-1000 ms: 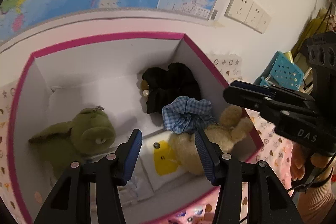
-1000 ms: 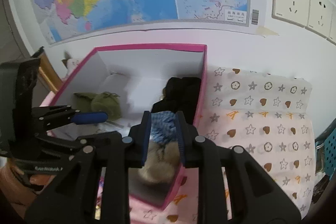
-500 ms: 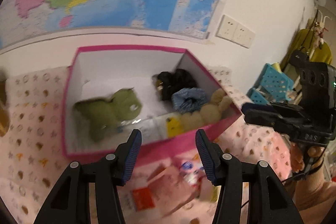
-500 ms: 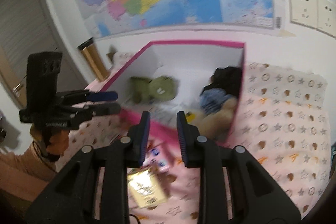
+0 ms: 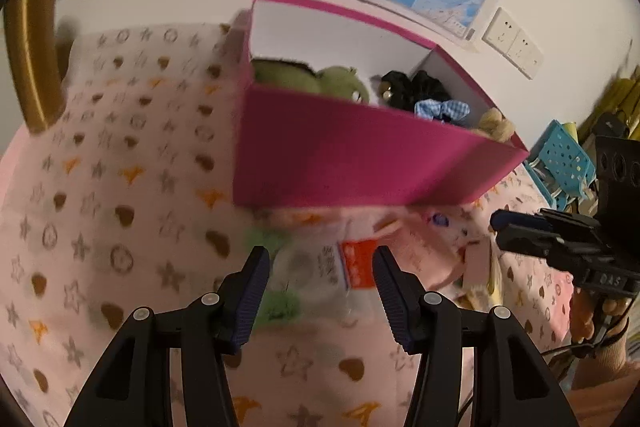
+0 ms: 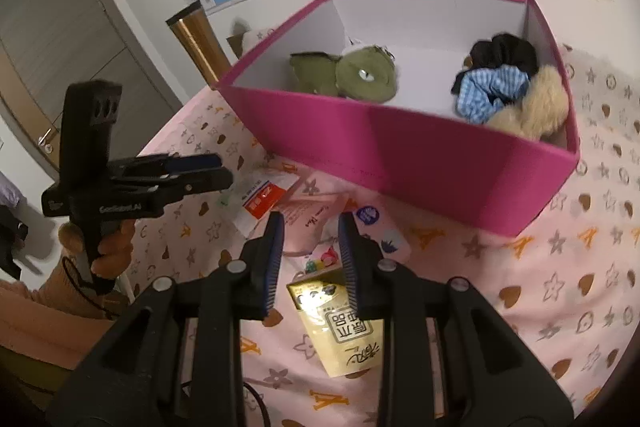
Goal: Organize soft objects
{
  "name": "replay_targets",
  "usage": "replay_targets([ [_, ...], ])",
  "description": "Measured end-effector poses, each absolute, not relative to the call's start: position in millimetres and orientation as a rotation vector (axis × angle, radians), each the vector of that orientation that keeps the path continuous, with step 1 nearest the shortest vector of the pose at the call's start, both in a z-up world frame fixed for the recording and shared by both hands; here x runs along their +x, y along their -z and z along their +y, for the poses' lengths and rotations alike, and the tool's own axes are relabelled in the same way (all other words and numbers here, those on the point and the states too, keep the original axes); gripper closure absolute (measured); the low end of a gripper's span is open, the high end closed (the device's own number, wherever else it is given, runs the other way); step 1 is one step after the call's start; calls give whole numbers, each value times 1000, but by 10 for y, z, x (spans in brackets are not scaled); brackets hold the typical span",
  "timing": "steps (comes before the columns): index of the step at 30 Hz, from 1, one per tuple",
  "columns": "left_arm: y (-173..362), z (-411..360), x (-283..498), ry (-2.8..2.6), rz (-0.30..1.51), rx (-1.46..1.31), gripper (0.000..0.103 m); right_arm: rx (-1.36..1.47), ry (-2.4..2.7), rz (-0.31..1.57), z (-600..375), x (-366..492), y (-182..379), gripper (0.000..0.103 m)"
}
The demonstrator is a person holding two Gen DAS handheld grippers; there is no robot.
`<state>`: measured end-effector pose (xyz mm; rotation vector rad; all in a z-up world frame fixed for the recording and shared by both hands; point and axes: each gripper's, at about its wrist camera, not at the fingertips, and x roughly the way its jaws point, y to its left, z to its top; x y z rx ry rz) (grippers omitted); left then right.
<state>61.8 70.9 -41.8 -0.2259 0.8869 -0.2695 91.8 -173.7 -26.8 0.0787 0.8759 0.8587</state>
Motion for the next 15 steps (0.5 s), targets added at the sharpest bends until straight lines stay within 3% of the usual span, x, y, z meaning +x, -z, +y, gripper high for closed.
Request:
replay_targets([
  [8, 493, 621, 418, 342, 890, -240, 48, 176, -743, 920, -2083, 933, 483, 63],
  [15, 462, 248, 315, 455, 885, -188, 48, 234, -682, 970, -2367, 879, 660, 62],
])
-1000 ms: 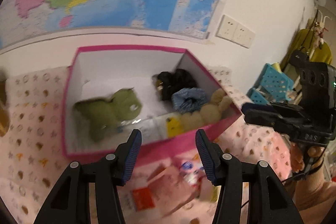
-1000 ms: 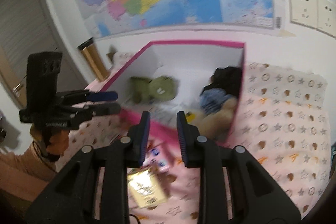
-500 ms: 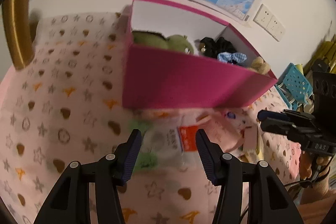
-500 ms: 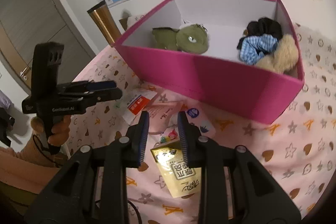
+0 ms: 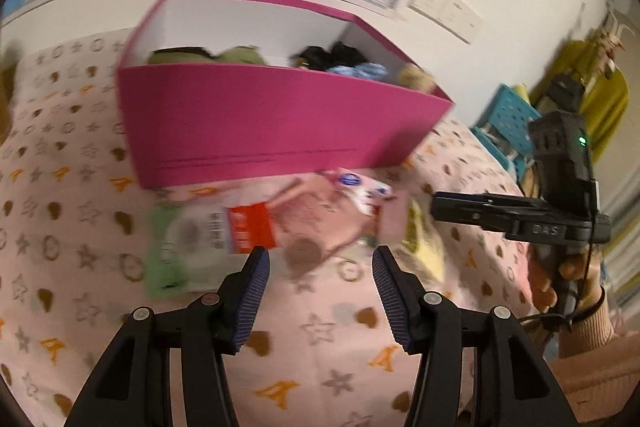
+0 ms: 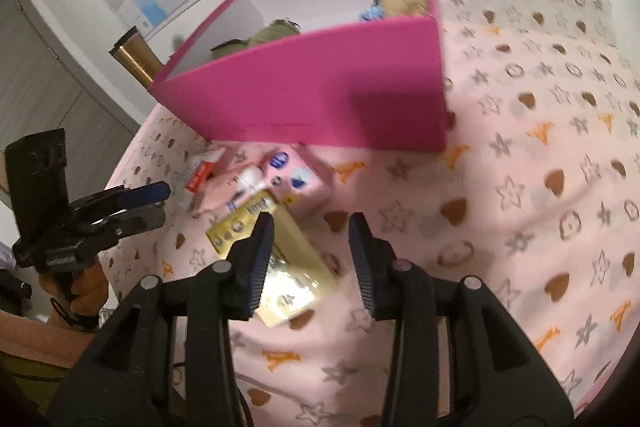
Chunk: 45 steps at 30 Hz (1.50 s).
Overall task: Organize soft objects
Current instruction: 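Grasp the gold printed tissue pack on the sheet with the right gripper, then carry the gold tissue pack into the pink box and open the right gripper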
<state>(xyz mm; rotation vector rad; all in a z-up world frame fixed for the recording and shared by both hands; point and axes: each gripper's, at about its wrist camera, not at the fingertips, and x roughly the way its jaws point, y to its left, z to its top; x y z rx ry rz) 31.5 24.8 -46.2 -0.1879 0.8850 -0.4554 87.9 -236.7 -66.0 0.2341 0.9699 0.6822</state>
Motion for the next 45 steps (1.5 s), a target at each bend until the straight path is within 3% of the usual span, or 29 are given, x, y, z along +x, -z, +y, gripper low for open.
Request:
replay_targets([
  [9, 416, -185, 328, 558, 878, -117, 51, 318, -691, 1040, -2551, 752, 871, 59],
  [16, 383, -471, 391, 618, 864, -32, 68, 400, -759, 1057, -2582, 676, 951, 58],
  [22, 489, -545, 468, 628, 909, -28, 72, 419, -786, 1055, -2501, 681, 997, 60],
  [24, 493, -526, 464, 631, 912, -38, 72, 431, -789, 1045, -2509, 686, 986, 64],
  [27, 486, -502, 452, 640, 921, -54, 72, 409, -780, 1018, -2511, 685, 906, 69],
  [45, -267, -296, 662, 606, 753, -79, 72, 225, -818, 778, -2312, 1023, -153, 69],
])
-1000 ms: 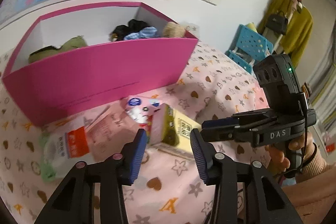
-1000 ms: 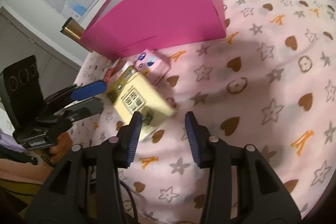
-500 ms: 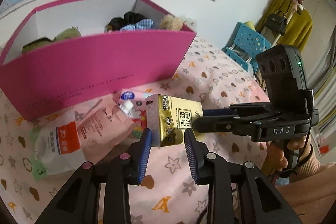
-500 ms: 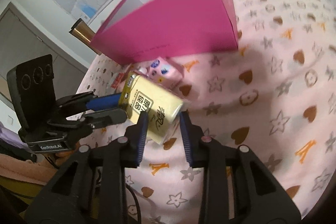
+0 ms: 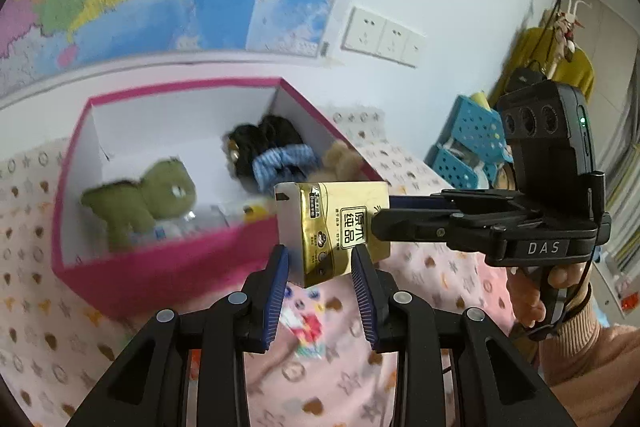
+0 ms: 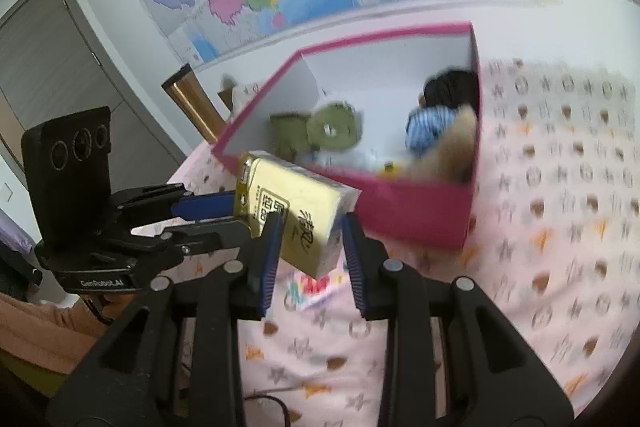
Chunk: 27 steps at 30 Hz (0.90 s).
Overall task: Organize soft objects
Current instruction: 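Carry the gold tissue pack into the pink box and open the right gripper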
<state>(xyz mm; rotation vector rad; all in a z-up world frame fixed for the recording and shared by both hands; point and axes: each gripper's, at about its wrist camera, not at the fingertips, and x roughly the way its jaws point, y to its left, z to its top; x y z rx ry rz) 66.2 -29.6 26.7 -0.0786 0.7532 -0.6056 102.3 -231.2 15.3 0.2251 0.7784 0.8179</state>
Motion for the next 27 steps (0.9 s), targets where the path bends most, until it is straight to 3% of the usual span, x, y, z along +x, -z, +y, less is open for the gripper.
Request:
replay_targets([
  [10, -427, -228, 1100, 535, 736, -72, 72, 222, -803, 775, -2140, 1590, -291, 69],
  [27, -35, -214, 1711, 473, 890, -109, 72, 199, -714, 914, -1880, 2157, 46, 68],
])
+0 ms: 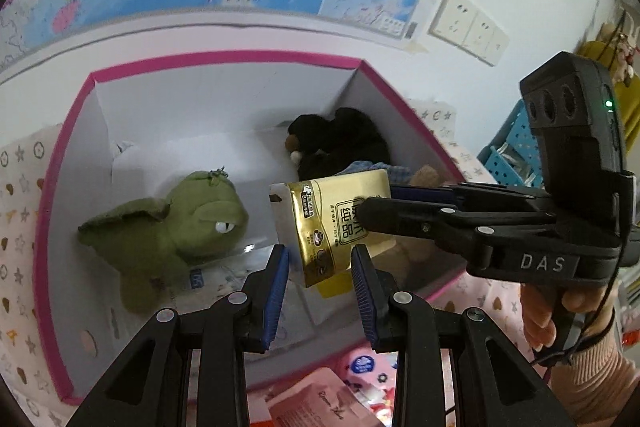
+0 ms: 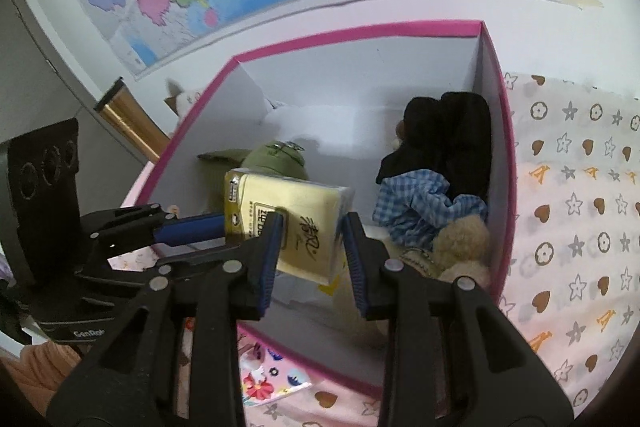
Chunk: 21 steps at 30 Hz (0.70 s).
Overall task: Organize soft objects
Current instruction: 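Carry the gold tissue pack into the pink box and open the right gripper, then move the right gripper to the pink sachet and grasp it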
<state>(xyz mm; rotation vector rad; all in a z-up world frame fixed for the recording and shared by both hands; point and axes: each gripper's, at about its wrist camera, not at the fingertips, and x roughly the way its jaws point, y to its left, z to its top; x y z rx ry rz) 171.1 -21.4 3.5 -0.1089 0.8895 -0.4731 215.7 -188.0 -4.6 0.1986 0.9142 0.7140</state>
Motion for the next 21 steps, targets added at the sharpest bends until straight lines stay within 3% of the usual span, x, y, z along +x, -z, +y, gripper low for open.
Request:
replay_targets([
  [10, 111, -191, 1862, 405, 930, -104, 72, 140, -616, 881, -1825, 2135, 50, 68],
  [21, -85, 64, 1478, 379, 825, -118, 69, 145, -657, 811, -2027, 1765, -110, 67],
])
